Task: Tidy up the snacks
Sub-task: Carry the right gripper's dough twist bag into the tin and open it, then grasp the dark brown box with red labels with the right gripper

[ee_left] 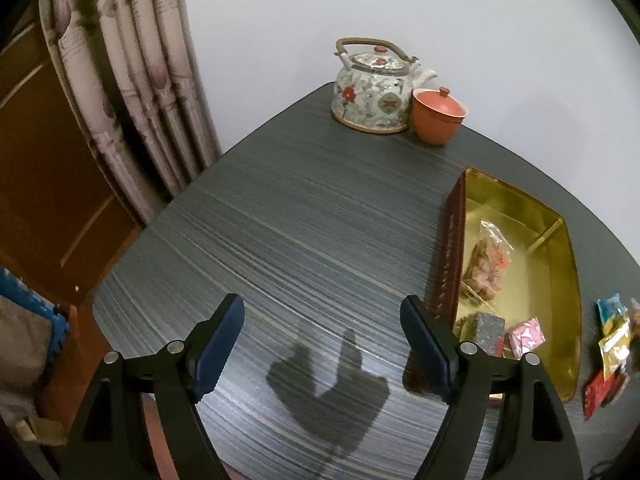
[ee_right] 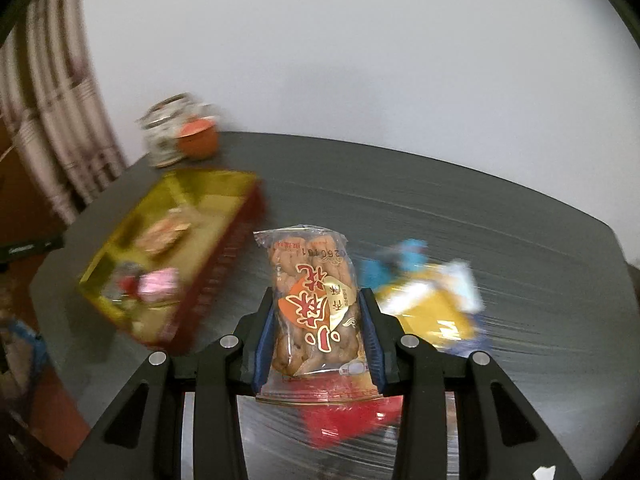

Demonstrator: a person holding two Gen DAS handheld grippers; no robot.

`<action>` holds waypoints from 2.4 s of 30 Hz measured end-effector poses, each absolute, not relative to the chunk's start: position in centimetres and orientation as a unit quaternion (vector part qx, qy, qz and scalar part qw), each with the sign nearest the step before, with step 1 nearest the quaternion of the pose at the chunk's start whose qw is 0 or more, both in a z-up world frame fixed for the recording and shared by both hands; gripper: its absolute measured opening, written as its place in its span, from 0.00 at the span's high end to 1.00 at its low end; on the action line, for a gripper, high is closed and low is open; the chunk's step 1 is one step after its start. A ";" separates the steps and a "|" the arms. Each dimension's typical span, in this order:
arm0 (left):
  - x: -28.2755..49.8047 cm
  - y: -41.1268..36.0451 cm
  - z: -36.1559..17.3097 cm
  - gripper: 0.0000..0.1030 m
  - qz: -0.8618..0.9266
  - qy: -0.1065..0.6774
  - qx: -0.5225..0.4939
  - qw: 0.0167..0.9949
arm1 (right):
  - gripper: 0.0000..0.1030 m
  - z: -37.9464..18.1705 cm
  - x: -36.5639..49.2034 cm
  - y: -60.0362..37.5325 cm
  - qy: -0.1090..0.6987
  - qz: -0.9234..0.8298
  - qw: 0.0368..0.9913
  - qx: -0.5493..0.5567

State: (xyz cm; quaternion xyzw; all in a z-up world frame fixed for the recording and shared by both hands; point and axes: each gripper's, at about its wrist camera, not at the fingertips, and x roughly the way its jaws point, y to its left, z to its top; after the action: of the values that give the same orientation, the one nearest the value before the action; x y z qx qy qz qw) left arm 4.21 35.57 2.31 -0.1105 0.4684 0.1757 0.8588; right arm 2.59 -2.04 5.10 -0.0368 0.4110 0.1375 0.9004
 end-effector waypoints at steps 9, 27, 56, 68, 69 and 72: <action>4.5 35.2 1.6 0.22 0.142 0.492 -0.091 0.854 | 0.65 2.7 4.0 7.9 0.422 0.209 0.879 -0.080; 4.8 34.0 1.2 0.22 0.105 0.502 -0.067 0.856 | 0.65 -0.2 6.8 12.4 0.454 0.220 0.857 -0.106; 4.7 32.9 1.0 0.22 0.082 0.509 -0.069 0.854 | 0.52 4.2 2.1 -0.1 0.418 0.117 0.898 -0.069; 4.5 31.4 1.9 0.22 0.070 0.493 -0.048 0.866 | 0.52 1.3 -1.9 -14.1 0.474 -0.024 0.880 -0.023; 4.5 31.3 2.0 0.22 0.069 0.491 -0.046 0.867 | 0.52 0.7 -2.3 -14.7 0.478 -0.026 0.878 -0.016; 4.3 30.6 2.4 0.22 0.061 0.485 -0.037 0.872 | 0.52 0.0 -2.5 -15.0 0.482 -0.023 0.876 -0.002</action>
State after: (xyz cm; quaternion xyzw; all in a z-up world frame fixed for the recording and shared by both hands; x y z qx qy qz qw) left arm 4.26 30.64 2.39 -0.0373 0.4848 0.0612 0.8717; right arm -2.52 -15.04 -0.02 -0.0021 0.4822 -0.0233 0.8758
